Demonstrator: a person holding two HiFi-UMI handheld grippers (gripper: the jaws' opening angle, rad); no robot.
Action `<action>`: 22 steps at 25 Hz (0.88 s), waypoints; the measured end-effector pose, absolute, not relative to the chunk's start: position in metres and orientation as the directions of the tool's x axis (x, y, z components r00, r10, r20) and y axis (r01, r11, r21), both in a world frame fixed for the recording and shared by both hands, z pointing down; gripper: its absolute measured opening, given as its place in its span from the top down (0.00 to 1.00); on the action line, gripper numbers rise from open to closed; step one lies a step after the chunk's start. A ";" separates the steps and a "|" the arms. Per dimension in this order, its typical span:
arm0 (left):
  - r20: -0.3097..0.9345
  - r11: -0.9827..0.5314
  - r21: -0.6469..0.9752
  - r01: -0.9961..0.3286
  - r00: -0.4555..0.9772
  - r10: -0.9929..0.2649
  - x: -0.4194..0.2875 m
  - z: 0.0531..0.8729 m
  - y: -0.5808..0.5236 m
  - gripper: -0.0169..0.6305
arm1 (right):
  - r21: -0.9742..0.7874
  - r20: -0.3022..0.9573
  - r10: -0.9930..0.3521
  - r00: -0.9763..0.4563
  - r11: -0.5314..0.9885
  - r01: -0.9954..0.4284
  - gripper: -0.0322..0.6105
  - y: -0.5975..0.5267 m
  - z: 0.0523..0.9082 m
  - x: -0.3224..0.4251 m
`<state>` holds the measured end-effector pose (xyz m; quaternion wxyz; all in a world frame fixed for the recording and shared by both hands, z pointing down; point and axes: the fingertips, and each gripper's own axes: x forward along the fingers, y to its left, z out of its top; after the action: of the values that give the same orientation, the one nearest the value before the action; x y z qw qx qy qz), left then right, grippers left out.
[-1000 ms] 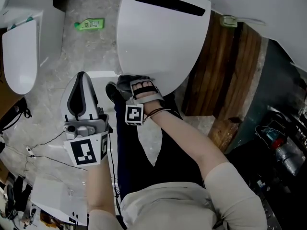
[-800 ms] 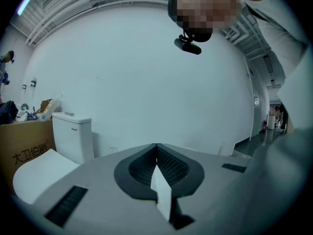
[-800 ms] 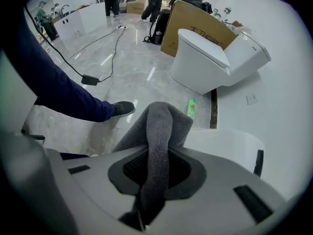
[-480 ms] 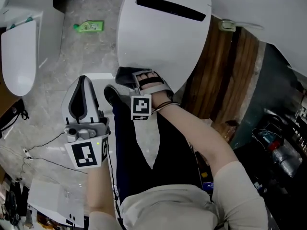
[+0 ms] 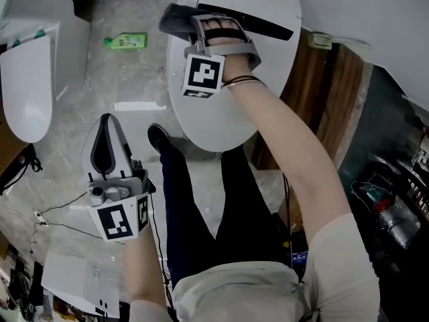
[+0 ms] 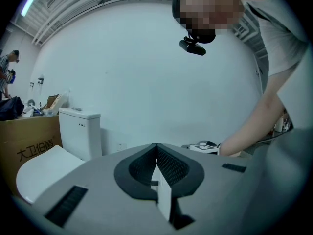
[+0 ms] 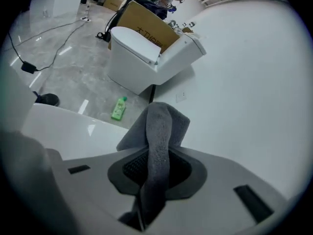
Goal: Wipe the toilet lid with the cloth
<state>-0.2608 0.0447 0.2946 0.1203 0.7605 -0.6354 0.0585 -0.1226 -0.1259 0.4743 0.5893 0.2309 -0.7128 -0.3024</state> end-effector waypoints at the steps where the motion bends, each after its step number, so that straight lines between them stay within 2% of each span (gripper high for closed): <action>1: 0.245 -0.167 0.109 -0.980 0.190 -0.951 -0.261 0.295 0.043 0.95 | 0.719 0.684 -0.703 -0.198 0.694 0.021 0.85 -0.140 0.472 -0.124; 6: 0.256 -0.189 0.143 -0.971 0.221 -0.941 -0.261 0.294 0.033 0.95 | 0.751 0.656 -0.739 -0.157 0.660 0.027 0.85 -0.185 0.484 -0.123; 12: 0.291 -0.217 0.109 -0.970 0.240 -0.926 -0.268 0.302 0.028 0.95 | 0.745 0.667 -0.739 -0.098 0.665 0.058 0.85 -0.223 0.500 -0.127; 17: 0.277 -0.203 0.127 -0.971 0.232 -0.933 -0.274 0.302 0.019 0.95 | 0.719 0.694 -0.719 -0.020 0.692 0.058 0.85 -0.229 0.517 -0.120; 22: 0.257 -0.205 0.140 -0.969 0.235 -0.937 -0.273 0.299 0.010 0.95 | 0.686 0.727 -0.687 -0.023 0.723 0.081 0.85 -0.211 0.520 -0.125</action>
<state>-0.2727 0.0096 0.2991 0.1363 0.7740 -0.6157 0.0578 -0.1255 -0.2114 0.5198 0.6594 0.2319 -0.6532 -0.2910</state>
